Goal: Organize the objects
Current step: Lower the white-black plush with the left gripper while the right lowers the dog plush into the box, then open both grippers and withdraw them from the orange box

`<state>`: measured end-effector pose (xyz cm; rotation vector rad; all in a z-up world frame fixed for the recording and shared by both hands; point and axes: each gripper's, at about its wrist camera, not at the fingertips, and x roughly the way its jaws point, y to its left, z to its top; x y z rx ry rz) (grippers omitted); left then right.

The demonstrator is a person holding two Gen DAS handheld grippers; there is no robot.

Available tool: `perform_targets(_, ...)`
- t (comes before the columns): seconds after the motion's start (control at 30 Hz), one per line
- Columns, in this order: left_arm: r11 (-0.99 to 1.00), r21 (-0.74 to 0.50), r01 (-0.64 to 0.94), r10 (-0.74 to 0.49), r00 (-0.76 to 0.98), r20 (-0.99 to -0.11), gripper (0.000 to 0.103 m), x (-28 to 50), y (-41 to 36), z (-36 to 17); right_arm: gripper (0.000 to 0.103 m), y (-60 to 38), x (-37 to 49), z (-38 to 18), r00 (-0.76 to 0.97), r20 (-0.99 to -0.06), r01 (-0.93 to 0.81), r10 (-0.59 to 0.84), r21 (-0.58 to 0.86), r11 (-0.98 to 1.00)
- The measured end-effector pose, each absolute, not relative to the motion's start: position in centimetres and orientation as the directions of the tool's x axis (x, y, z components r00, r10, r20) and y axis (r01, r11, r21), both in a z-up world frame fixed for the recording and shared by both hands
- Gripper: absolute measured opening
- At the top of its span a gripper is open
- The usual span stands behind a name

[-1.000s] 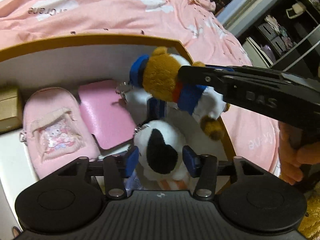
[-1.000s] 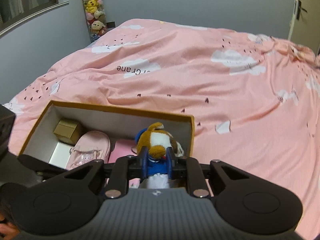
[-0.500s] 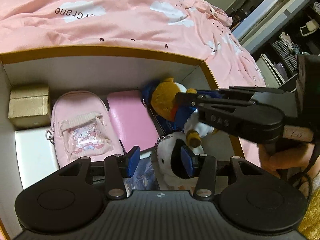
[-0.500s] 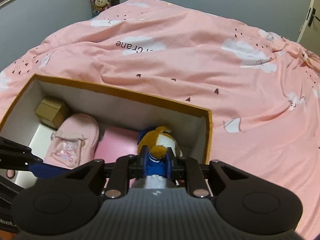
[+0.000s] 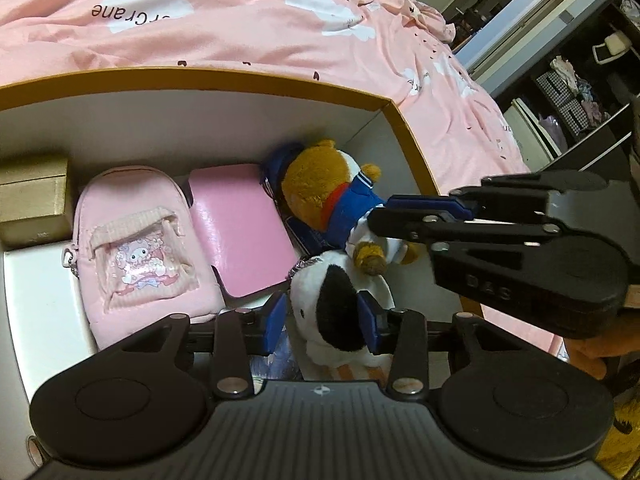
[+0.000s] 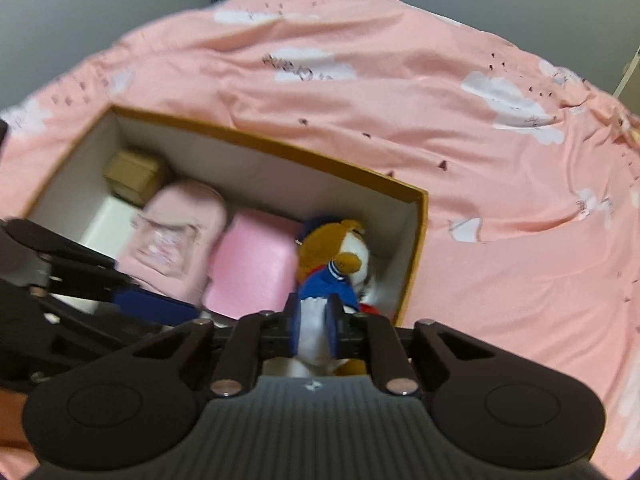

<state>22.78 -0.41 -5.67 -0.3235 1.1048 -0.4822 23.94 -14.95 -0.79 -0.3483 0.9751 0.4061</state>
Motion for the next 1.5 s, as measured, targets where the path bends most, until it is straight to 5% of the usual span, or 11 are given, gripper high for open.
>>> perform_targets(0.7,0.878,-0.437,0.192,-0.478,0.386,-0.789,0.044,22.3,-0.1,-4.3,0.014,-12.7,26.9,-4.9,0.409,-0.912,-0.535,0.028,-0.214,0.817)
perform_targets(0.97,0.907,-0.358,0.221,-0.421,0.454,-0.785,0.044,19.6,-0.1,-1.4,0.035,-13.6,23.1,-0.9,0.527,-0.842,-0.504,0.117,-0.199,0.84)
perform_targets(1.33,0.919,-0.306,0.249,-0.394,0.553,-0.734,0.044,11.9,1.8,3.7,0.042,-15.4,12.4,5.3,0.631,-0.694,-0.486,0.345,-0.008,0.874)
perform_targets(1.5,0.933,-0.293,0.208,-0.359,0.528,-0.77,0.048,8.4,2.6,2.7,0.046,-15.6,8.3,4.4,0.571,-0.701,-0.509,0.427,0.106,0.854)
